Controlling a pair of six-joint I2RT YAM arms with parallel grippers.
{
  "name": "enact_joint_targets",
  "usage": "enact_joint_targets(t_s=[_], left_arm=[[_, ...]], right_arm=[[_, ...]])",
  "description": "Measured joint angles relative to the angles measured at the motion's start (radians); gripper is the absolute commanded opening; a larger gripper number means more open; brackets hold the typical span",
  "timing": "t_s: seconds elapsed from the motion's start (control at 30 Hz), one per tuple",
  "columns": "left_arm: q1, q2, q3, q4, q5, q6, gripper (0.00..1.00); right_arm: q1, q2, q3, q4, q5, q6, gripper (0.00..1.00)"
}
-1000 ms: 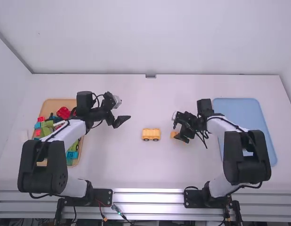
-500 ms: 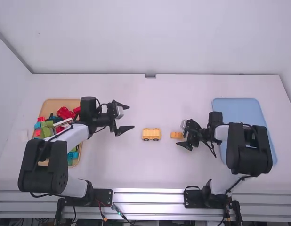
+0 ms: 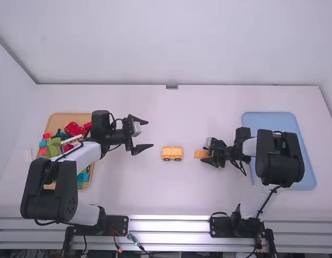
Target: Assemble lego blocks to make yellow taxi
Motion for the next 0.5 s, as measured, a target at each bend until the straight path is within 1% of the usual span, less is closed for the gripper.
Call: enact_joint_targets(t_s=[0.13,0.17,0.23,0.33,0.37,0.4,0.43,0.5], left_arm=[[0.0,0.0,0.0,0.0,0.0,0.0,0.99],[0.0,0.0,0.0,0.0,0.001,0.0,0.99],[0.0,0.0,0.0,0.001,0.014,0.0,0.99],[0.0,0.0,0.0,0.002,0.037,0.003,0.99],[0.0,0.0,0.0,0.002,0.039,0.003,0.99],[0.0,0.0,0.0,0.002,0.042,0.003,0.99],[0.0,0.0,0.0,0.001,0.045,0.003,0.99],[0.0,0.0,0.0,-0.002,0.045,0.003,0.99]], right_arm=[[0.006,0.0,0.0,0.0,0.016,0.006,0.49],[0.008,0.0,0.0,0.0,0.022,0.01,0.46],[0.012,0.0,0.0,-0.001,0.035,0.015,0.44],[0.021,0.0,0.0,0.0,0.049,0.019,0.33],[0.023,0.0,0.0,0.0,0.05,0.021,0.32],[0.026,0.0,0.0,0.0,0.049,0.021,0.25],[0.026,0.0,0.0,0.0,0.049,0.021,0.22],[0.027,0.0,0.0,0.0,0.048,0.022,0.22]])
